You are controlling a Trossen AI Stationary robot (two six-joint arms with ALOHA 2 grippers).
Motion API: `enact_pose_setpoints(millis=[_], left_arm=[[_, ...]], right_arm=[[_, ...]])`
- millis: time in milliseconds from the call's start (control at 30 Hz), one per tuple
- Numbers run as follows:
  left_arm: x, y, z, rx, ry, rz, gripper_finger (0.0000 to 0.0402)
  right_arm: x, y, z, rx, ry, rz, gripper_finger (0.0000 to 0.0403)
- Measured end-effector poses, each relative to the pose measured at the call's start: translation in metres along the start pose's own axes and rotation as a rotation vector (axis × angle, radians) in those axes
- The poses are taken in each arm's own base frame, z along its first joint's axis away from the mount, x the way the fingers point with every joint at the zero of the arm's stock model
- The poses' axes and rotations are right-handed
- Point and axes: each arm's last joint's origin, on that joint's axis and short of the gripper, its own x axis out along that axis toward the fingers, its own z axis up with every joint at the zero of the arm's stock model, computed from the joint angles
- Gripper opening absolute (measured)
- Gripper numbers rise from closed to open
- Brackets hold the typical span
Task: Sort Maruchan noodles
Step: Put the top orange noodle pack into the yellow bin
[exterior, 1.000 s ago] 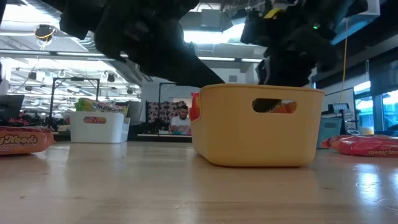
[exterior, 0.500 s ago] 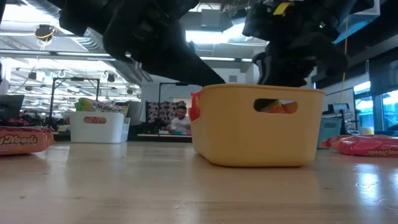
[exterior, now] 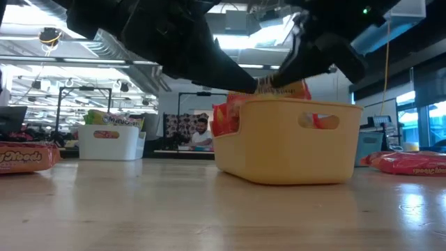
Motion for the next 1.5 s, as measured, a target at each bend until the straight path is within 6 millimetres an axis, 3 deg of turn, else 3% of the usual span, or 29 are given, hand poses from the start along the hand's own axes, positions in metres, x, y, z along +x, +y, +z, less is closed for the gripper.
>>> enact_pose_setpoints(millis=[133, 400, 800, 1000, 1233, 1367, 1500], left_arm=[[0.003, 0.005, 0.002, -0.020, -0.032, -0.001, 0.0123], [0.019, 0.030, -0.013, -0.104, 0.010, 0.059, 0.0123], [0.028, 0.056, -0.034, -0.147, 0.143, 0.195, 0.0123], [0.028, 0.060, -0.037, -0.147, 0.175, 0.185, 0.0123], [0.016, 0.048, -0.027, -0.092, 0.184, 0.167, 0.0123], [0.009, 0.043, -0.026, -0.066, 0.225, 0.178, 0.0123], [0.001, 0.037, -0.024, -0.045, 0.260, 0.187, 0.0123]], right_arm=[[-0.006, 0.003, 0.001, -0.032, -0.016, -0.096, 0.0000], [-0.006, 0.003, 0.002, -0.024, -0.020, -0.097, 0.0000], [-0.004, 0.010, -0.003, -0.038, -0.011, 0.102, 0.0000], [0.001, 0.005, -0.004, -0.020, 0.009, 0.116, 0.0000], [0.015, -0.009, -0.011, 0.026, 0.085, 0.139, 0.0003], [0.018, -0.012, -0.012, 0.047, 0.097, 0.160, 0.0036], [0.018, -0.012, -0.012, 0.045, 0.097, 0.161, 0.0100]])
